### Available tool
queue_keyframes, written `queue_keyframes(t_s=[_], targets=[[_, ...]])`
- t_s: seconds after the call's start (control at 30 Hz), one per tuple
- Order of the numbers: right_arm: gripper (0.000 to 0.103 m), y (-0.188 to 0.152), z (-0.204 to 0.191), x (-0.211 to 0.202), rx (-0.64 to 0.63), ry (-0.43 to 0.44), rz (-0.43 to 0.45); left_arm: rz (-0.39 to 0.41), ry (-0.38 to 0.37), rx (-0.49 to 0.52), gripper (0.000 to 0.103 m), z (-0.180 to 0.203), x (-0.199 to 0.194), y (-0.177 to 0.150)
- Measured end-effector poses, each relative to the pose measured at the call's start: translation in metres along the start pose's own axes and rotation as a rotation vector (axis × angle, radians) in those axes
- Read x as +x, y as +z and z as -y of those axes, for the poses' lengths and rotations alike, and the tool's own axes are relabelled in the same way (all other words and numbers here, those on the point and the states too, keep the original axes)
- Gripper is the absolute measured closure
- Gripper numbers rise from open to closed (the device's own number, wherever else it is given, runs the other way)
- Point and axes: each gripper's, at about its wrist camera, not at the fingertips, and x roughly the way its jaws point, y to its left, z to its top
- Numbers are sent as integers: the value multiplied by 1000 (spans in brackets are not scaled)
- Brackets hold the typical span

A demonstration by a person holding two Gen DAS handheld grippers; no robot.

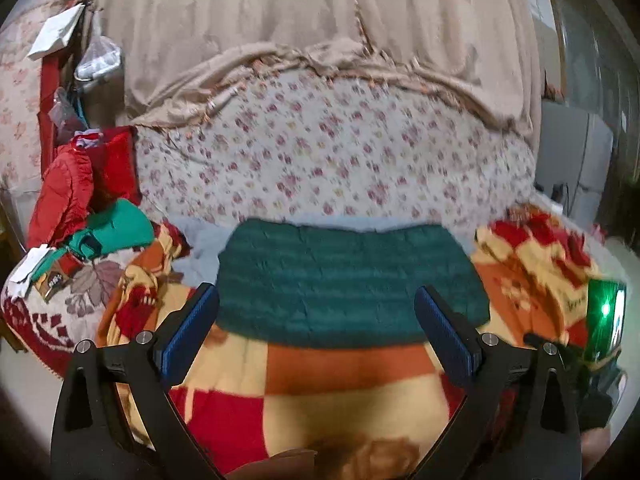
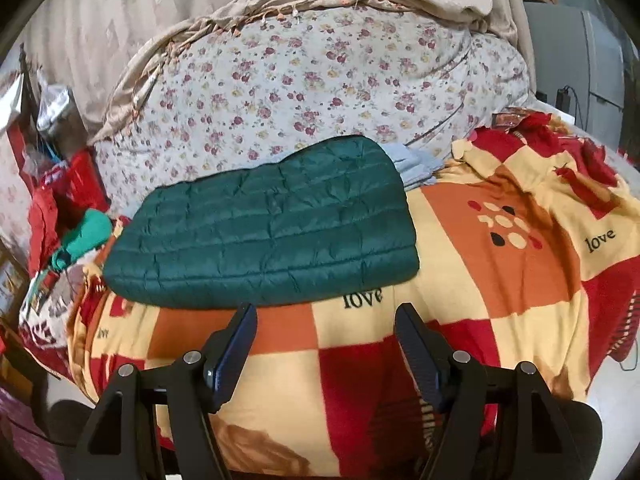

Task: Fold large clothes

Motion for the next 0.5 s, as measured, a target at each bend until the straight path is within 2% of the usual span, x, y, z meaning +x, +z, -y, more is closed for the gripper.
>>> queue_keyframes(t_s=[0.1, 0.2, 0.33, 0.5], targets=[[34, -2, -3, -3, -9, 3, -1, -58, -6, 34, 5, 13, 0, -13], [34, -3, -8, -9, -28, -13, 16, -78, -29, 39, 5, 20, 1, -21], [34, -4, -17, -9, -53, -33, 14, -65, -31, 49, 5, 23, -2, -24], [34, -9, -23, 1, -62, -41, -33, -57, 9, 41, 5, 20, 1, -29]])
